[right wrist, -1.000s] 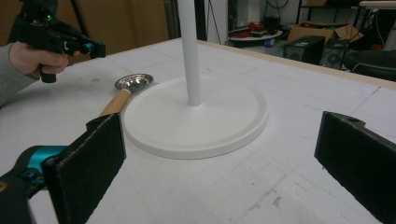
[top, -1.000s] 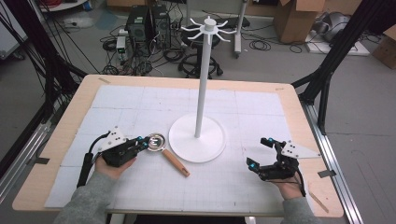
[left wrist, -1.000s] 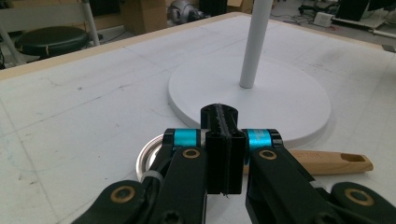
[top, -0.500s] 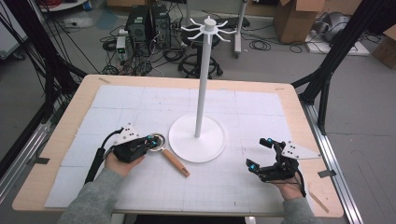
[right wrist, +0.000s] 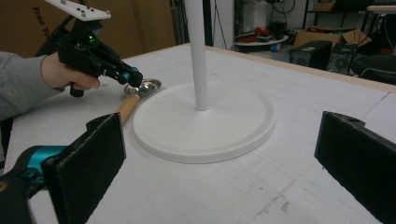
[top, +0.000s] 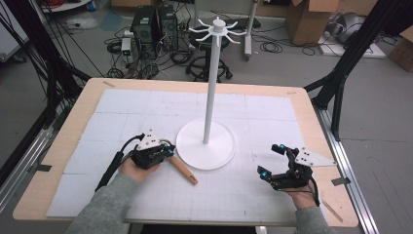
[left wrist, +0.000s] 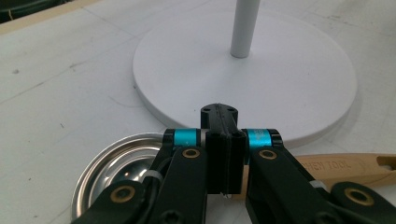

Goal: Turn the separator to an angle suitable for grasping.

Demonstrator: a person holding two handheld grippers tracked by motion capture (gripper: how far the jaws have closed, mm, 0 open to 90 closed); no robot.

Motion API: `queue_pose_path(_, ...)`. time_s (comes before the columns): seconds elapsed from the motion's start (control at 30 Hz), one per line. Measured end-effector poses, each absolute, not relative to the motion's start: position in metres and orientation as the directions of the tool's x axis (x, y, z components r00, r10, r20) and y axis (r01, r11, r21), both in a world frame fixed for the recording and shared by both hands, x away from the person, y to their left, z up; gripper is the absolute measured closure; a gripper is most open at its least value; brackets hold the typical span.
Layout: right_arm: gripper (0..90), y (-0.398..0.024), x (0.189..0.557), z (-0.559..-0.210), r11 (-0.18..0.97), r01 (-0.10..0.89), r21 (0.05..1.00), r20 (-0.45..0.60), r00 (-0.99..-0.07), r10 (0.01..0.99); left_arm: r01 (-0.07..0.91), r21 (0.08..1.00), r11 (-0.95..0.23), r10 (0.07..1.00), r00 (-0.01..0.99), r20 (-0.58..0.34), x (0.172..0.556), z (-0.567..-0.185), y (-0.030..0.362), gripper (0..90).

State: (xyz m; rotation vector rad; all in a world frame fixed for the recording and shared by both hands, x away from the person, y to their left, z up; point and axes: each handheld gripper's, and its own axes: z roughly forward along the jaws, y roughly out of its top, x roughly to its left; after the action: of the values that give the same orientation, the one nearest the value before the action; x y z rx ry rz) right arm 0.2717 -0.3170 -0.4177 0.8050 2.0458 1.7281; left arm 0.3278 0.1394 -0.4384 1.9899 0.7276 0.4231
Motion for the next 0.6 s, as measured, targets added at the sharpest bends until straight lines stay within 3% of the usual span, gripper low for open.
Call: queue_pose_path(0.6, 1.0, -0.32, 0.268, -0.418, 0.098, 0.21, 0.973, 0.105, -0.777, 0.621, 0.367, 0.818, -0.443, 0.626, 0.779, -0.011, 0.336, -0.445, 0.12, 89.8)
